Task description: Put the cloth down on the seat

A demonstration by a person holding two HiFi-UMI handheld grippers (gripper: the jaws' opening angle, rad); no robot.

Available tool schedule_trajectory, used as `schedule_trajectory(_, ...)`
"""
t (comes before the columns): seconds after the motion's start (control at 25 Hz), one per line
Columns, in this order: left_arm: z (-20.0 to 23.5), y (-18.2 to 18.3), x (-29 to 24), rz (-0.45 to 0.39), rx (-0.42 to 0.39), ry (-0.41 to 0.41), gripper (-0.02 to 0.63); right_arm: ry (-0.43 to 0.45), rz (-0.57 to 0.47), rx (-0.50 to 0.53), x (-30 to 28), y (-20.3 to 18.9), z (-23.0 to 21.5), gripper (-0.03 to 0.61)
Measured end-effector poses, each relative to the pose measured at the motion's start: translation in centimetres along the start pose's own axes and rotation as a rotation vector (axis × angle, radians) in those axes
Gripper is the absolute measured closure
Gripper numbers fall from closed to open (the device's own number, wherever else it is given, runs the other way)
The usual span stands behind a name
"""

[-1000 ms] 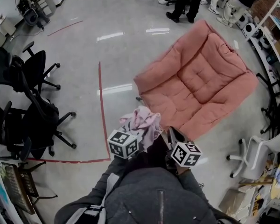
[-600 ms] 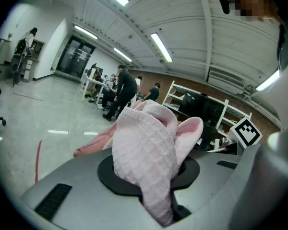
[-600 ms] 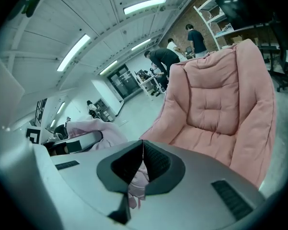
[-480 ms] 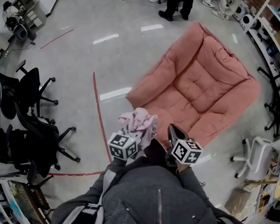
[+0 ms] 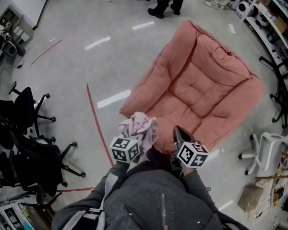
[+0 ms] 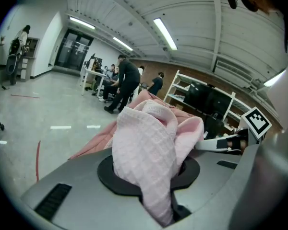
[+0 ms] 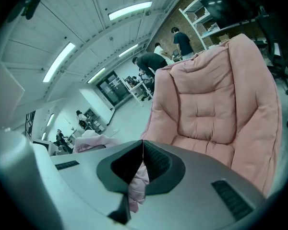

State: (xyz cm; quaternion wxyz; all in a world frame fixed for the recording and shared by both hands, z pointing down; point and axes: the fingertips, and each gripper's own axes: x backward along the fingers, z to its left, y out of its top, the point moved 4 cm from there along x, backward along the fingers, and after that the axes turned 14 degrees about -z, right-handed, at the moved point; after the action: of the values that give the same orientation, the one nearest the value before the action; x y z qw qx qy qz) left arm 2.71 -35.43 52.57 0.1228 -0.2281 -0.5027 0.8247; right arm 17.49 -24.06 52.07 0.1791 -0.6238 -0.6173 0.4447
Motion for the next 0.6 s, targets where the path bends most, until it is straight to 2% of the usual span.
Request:
schedule_trajectory(0.24,0.5,-1.1,-3.9,0.043,0.001,-0.02,0.509,-0.045,-0.008,-0.031,-1.8,0.8,-2.4,0.569)
schedule_trajectory(0.6,1.8,-2.8,-9.0,0.109,-0.004,-0.031,0.509,-0.064,0.009,-0.049,-4.9,1.7,-4.6,0.569)
